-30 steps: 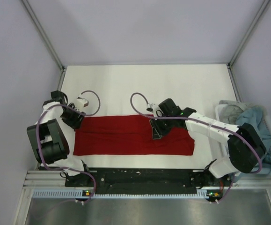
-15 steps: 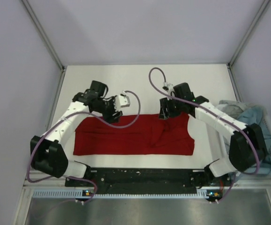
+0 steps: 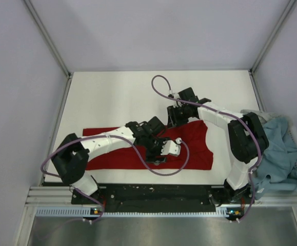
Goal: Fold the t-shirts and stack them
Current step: Fold the other side of the tshirt into a rectangle
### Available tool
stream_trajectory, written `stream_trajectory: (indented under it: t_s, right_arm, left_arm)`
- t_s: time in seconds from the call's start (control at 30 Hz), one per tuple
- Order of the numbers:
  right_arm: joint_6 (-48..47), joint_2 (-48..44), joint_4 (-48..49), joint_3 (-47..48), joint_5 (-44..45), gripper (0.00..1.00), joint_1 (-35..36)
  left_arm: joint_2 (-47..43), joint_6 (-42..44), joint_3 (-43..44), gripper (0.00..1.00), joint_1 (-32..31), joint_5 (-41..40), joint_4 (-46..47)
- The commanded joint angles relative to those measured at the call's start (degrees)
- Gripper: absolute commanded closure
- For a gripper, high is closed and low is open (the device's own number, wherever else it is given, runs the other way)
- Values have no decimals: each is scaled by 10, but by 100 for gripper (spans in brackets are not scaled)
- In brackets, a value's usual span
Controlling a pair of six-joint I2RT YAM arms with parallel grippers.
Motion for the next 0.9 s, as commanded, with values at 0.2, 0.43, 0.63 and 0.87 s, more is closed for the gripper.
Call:
stream_trajectory:
  t_s: [0.2, 0.43, 0.63, 0.87]
  right_arm:
    - [-9, 15, 28, 16, -35, 62, 9]
    - [-7, 26, 28, 20, -27, 100, 14]
    - [3, -74, -18, -30, 27, 100, 12]
    - [63, -177, -110, -127, 29, 100, 12]
  left_arm:
    - [70, -87, -13, 32, -26, -104, 154]
    - [110, -111, 14, 35, -29, -79, 120]
    - [70, -84, -18, 33, -31, -49, 108]
    - [69, -78, -22, 31, -33, -37, 120]
